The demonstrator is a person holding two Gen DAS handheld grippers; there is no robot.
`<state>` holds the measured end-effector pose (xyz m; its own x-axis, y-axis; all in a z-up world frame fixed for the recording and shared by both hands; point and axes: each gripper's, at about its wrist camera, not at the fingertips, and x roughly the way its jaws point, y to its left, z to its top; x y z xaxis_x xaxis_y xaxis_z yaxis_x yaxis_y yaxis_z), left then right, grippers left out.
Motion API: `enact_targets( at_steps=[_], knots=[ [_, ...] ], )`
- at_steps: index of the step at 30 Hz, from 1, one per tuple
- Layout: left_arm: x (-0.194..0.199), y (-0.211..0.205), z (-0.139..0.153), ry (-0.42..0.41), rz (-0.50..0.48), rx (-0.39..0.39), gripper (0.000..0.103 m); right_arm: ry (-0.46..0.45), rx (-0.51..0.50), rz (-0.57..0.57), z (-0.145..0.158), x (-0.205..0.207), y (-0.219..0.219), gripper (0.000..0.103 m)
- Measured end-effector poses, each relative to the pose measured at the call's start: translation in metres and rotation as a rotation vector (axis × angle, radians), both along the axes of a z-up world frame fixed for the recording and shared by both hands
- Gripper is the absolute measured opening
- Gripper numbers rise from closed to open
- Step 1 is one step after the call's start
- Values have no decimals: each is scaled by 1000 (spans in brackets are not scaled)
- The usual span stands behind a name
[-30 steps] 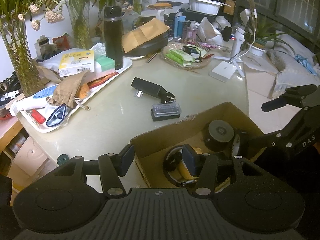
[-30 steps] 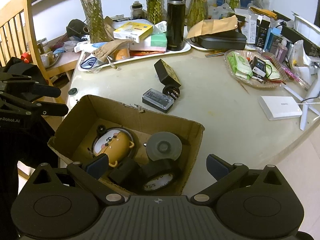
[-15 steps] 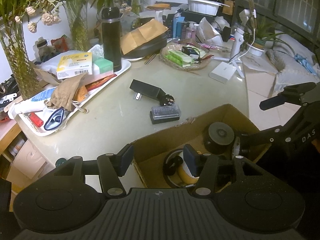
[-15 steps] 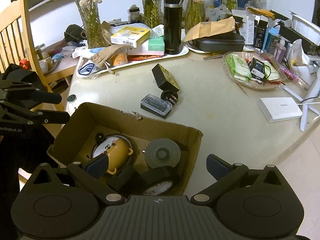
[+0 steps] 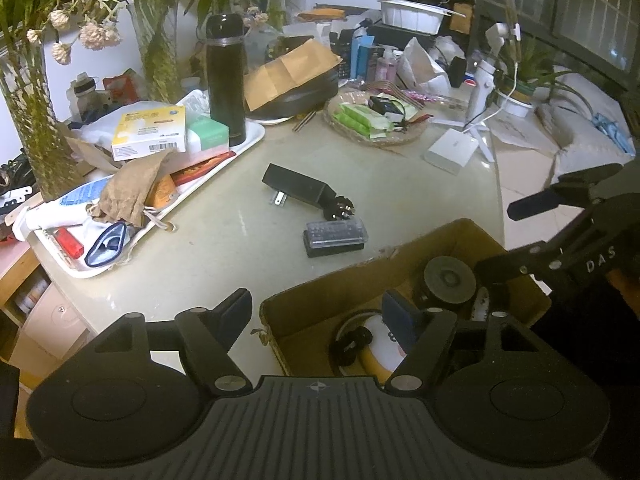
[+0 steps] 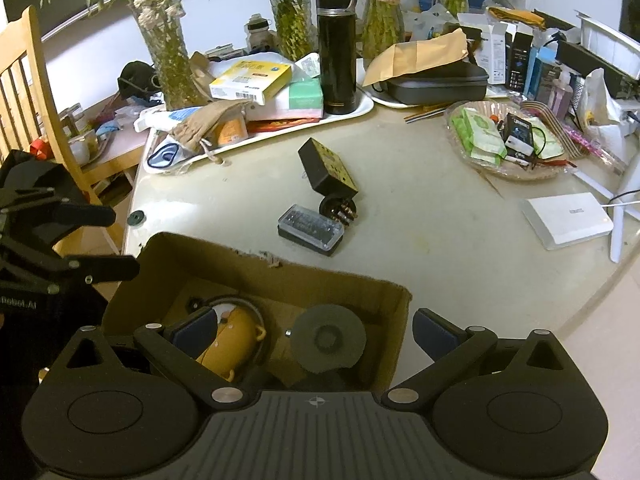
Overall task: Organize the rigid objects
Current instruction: 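Move the left tool to the clear plastic case and close on it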
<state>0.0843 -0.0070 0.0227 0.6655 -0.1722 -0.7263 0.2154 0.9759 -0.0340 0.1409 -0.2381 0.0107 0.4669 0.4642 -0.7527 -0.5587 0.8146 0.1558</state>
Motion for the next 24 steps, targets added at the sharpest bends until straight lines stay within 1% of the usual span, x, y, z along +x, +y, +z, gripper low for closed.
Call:
enact_targets(
  at_steps=[4, 8, 12, 18, 20, 22, 24],
  knots=[
    [6, -2, -3, 9, -2, 6, 71, 1, 1, -8, -1, 7, -2, 103],
    [14, -4, -5, 13, -4, 2, 71, -17, -10, -8, -3, 12, -4, 103],
    [25, -8, -8, 21, 9, 3, 71, -25, 7, -30, -6, 21, -11, 103],
    [44, -15, -13, 42, 24, 13, 73, -27, 77, -113, -11, 35, -28, 103],
    [52, -19, -14, 48, 24, 13, 78, -25, 99, -138, -13, 40, -34, 103],
    [59, -23, -17, 53, 28, 20, 78, -23, 103, -159, -14, 44, -38, 103],
    [67, -27, -20, 68, 29, 24, 79, -26, 86, -176, -14, 45, -40, 103]
  ],
)
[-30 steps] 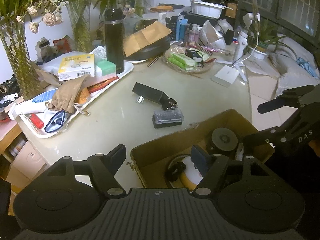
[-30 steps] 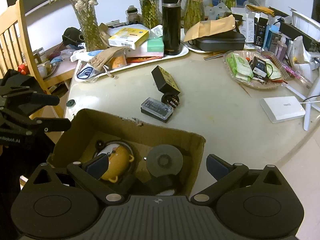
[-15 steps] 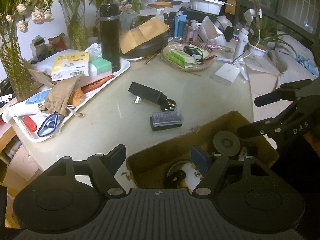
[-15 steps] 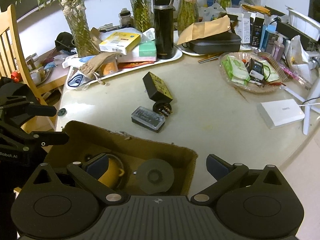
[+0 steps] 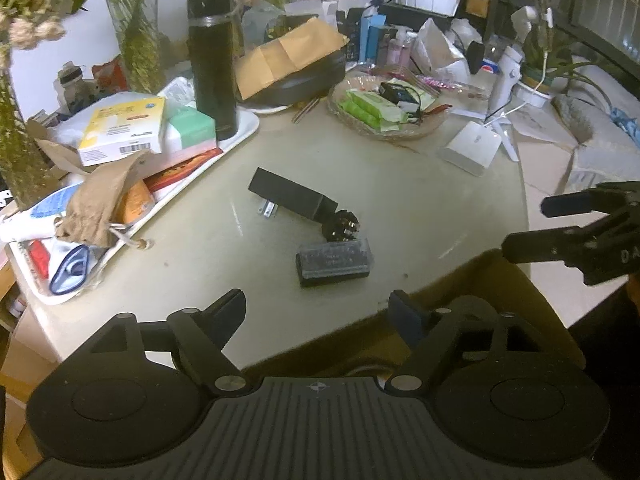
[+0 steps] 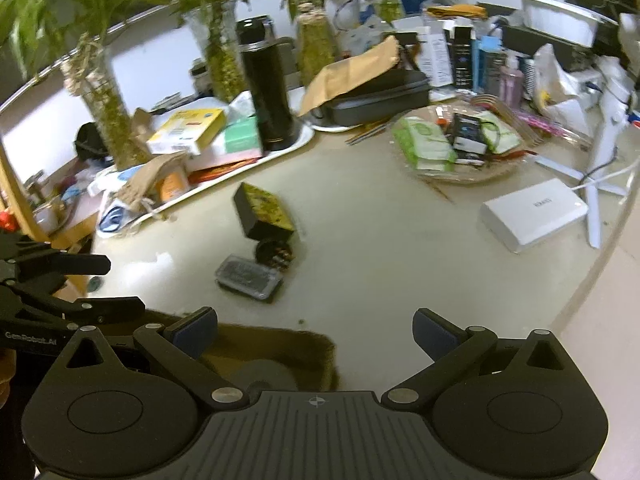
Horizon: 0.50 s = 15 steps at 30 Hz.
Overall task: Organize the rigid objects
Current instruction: 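Move the left tool to the clear plastic case and close on it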
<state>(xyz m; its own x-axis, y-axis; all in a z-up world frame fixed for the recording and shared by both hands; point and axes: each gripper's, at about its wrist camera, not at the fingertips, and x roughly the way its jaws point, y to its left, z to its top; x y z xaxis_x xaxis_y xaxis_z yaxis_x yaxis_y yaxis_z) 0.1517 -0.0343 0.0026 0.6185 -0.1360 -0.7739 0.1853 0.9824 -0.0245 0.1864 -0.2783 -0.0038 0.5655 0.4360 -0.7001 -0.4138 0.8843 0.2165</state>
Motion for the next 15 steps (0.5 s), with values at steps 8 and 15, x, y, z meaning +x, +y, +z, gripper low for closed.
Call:
enact_targets(
  at_steps=[8, 15],
  knots=[
    [40, -13, -17, 82, 17, -8, 83, 72, -57, -56, 1, 1, -9, 103],
    [71, -26, -32, 150, 38, -7, 83, 84, -20, -44, 5, -2, -19, 103]
  ],
)
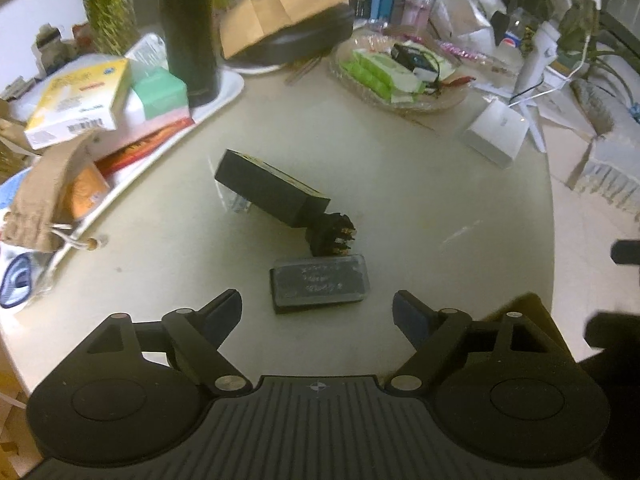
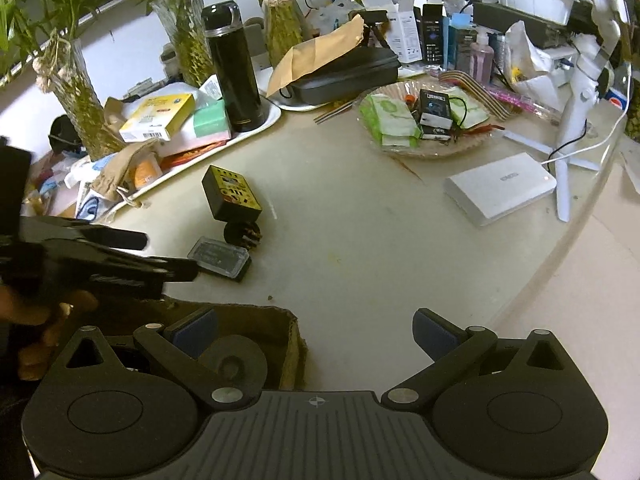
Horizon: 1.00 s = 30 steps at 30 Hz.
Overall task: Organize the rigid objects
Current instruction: 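Move the left tool to the clear plastic case and close on it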
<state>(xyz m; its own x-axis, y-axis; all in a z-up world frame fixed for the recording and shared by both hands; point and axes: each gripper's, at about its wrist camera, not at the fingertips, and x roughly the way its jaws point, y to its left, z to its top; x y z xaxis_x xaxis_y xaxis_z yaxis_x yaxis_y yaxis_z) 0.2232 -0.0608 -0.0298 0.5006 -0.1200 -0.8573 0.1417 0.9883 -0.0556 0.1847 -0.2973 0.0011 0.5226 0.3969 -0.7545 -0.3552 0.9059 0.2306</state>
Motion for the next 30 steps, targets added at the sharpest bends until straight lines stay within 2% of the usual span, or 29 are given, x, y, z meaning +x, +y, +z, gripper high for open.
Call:
enact_targets(
  at_steps=[4, 12, 15, 16, 17, 30],
  knots=[
    [16, -8, -13, 57, 10, 13, 83, -1, 45, -12, -1, 2, -6, 103],
    [34, -19, -32, 101, 36, 62, 83, -5, 65, -4, -1, -1, -9, 103],
    [38, -19, -37, 104, 55, 80, 82, -12, 62, 4, -1, -2, -8, 103],
    [38, -18, -38, 103, 64, 82, 79, -13, 60, 6, -1, -2, -8, 103],
    [39, -18, -38, 105, 64, 83, 68, -15, 58, 8, -1, -2, -8, 103],
    [29, -4, -27, 73, 82, 49, 68, -12, 53, -2, -1, -2, -7, 103]
  ],
)
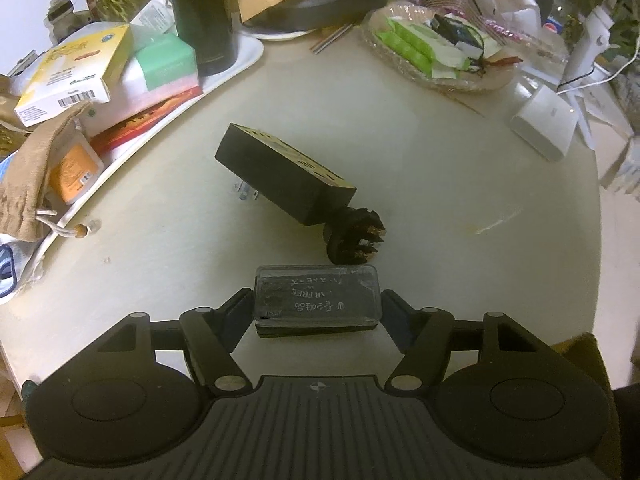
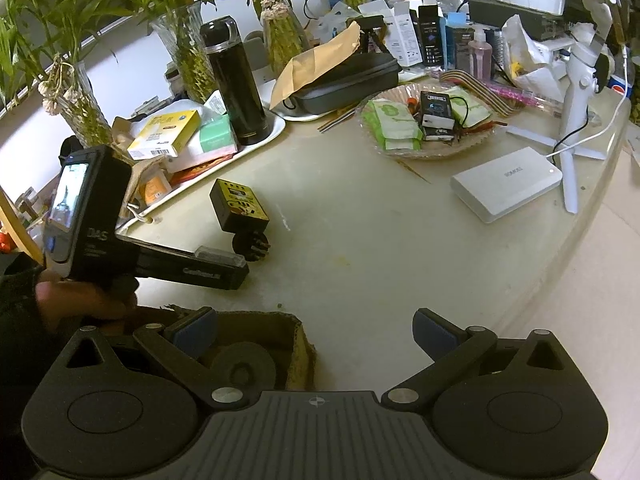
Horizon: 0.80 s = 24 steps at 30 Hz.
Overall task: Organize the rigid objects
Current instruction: 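Move the left tool to the clear plastic case and close on it, then lift the clear plastic case off the table with the left tool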
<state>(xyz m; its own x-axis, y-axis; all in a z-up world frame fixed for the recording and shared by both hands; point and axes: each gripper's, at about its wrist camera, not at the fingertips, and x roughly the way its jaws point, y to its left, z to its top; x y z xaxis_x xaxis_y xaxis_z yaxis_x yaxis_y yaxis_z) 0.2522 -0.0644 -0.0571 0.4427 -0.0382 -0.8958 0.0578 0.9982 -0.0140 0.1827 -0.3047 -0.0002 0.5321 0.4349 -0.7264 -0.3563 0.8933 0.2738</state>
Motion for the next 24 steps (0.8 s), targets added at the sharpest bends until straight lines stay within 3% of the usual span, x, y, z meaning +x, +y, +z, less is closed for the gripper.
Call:
enact_targets(
  at_steps=[18, 24],
  knots=[
    [-37, 20, 35, -143, -78, -94, 67, -11, -38, 2, -1, 1, 6, 103],
    [-34, 32, 27, -117, -59, -89, 67, -13, -44, 3, -1, 0, 8, 103]
  ],
)
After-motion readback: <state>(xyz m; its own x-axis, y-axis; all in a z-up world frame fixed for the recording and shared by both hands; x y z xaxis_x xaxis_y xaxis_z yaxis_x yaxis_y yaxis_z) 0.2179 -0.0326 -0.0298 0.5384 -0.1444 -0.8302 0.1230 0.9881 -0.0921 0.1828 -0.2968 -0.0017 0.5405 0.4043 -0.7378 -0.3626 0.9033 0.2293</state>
